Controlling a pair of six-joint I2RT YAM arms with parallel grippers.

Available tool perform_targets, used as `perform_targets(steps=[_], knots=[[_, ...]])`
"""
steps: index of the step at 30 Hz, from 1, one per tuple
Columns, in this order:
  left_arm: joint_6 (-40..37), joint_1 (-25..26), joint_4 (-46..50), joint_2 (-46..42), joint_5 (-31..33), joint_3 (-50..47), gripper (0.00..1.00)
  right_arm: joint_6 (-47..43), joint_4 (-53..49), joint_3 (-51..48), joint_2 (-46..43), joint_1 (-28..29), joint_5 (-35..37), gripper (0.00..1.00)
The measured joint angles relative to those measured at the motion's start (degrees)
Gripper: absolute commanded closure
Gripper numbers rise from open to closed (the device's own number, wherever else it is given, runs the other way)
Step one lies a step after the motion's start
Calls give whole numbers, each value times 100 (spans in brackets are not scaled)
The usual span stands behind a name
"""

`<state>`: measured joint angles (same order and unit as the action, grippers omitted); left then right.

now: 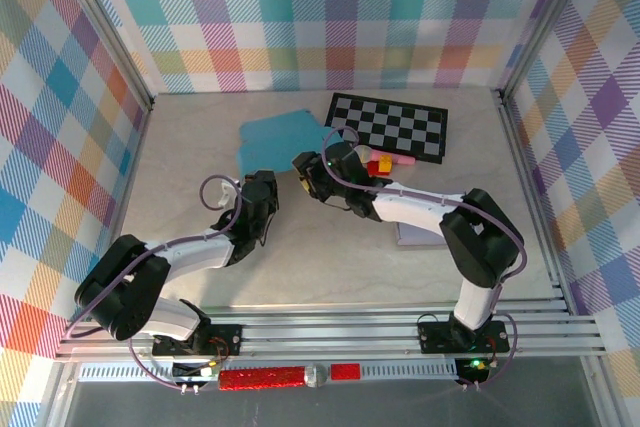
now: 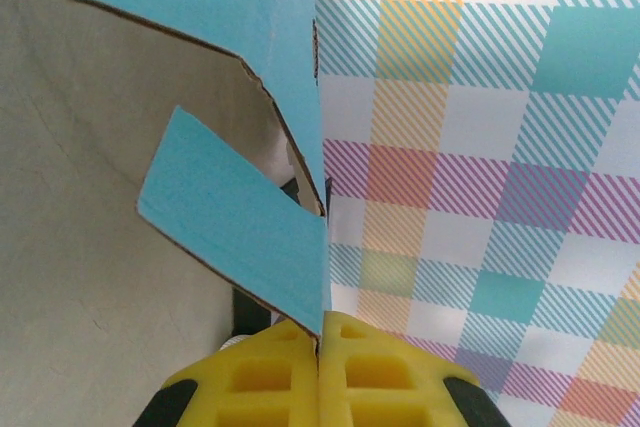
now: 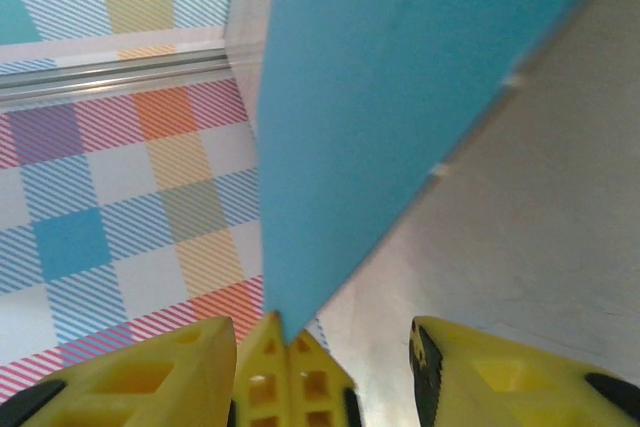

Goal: Fold the paper box

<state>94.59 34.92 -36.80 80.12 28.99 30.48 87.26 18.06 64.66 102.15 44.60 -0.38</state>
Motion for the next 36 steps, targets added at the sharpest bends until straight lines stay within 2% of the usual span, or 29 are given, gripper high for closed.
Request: perform_targets(steps=[6, 13, 16, 19, 24, 30, 36], knots=[[87, 31, 44, -87, 111, -11, 100, 83, 164, 155, 122, 0, -7, 73], [175, 31, 70, -125, 197, -20, 100, 149, 46, 262, 205, 0, -7, 77], [192, 31, 72, -125, 203, -22, 100, 166, -33, 310, 221, 0, -15, 75], [208, 31, 79, -125, 219, -22, 100, 269, -68, 341, 229, 0, -70, 64], [229, 31, 79, -125, 219, -22, 100, 369, -317, 188, 52, 7, -83, 53], [249, 31, 66, -125, 216, -22, 100, 494, -326, -7, -282, 11, -22, 54], [315, 31, 63, -125, 219, -22, 100, 529, -223, 385, 238, -2, -72, 56]])
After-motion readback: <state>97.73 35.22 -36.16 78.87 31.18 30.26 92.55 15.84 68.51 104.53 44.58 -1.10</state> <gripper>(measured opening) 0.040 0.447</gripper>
